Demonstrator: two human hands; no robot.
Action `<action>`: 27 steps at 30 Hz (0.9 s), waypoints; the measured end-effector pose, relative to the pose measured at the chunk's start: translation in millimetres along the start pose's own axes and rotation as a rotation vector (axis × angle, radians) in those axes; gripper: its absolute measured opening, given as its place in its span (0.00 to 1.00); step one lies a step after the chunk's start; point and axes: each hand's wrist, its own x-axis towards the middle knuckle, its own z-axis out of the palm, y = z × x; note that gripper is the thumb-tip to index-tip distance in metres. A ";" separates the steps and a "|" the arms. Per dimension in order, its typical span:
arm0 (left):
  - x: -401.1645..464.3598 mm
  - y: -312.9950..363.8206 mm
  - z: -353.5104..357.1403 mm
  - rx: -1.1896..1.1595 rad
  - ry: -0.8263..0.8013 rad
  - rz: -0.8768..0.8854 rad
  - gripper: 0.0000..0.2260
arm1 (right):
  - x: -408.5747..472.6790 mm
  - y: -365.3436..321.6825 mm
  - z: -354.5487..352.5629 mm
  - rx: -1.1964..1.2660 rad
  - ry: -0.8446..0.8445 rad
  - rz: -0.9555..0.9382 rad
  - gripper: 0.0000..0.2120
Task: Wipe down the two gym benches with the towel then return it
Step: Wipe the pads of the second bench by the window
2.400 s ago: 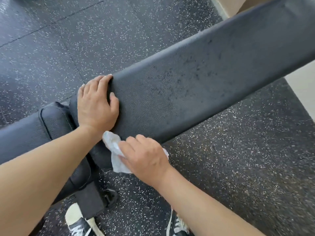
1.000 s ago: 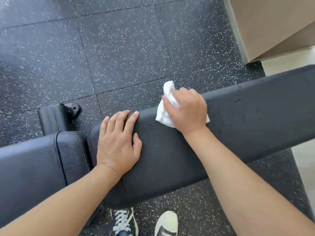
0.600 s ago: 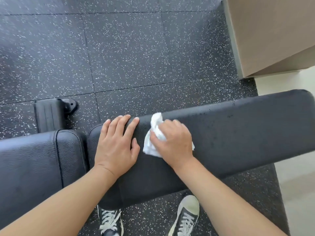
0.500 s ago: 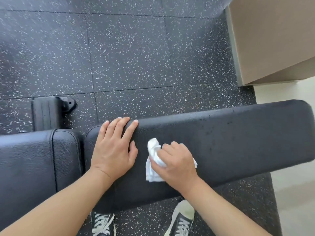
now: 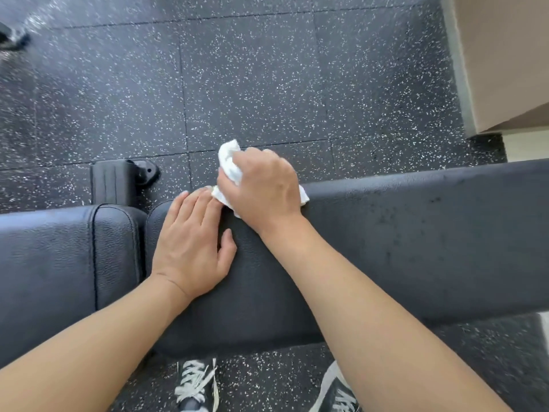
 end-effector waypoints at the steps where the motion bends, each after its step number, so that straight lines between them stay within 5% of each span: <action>1: -0.4 0.1 -0.3 -0.008 -0.004 0.007 0.26 | -17.7 10.0 -7.2 0.011 0.052 -0.035 0.13; 6: -0.6 2.8 -1.9 -0.012 0.008 0.021 0.28 | -90.7 107.4 -67.7 -0.137 0.165 -0.234 0.15; 10: -0.9 2.8 -1.5 -0.011 0.009 0.018 0.28 | -58.5 176.9 -102.4 -0.400 0.238 0.155 0.14; 14: -1.1 3.8 -1.8 -0.018 0.006 0.023 0.28 | -29.0 126.7 -83.0 -0.279 0.189 0.220 0.14; 20: 0.3 3.0 0.6 -0.019 0.020 0.025 0.27 | -50.6 -4.0 -11.5 -0.022 0.083 0.031 0.12; 27: 0.2 -0.1 0.7 -0.010 0.003 0.035 0.28 | -104.9 55.2 -36.8 -0.035 0.159 -0.231 0.13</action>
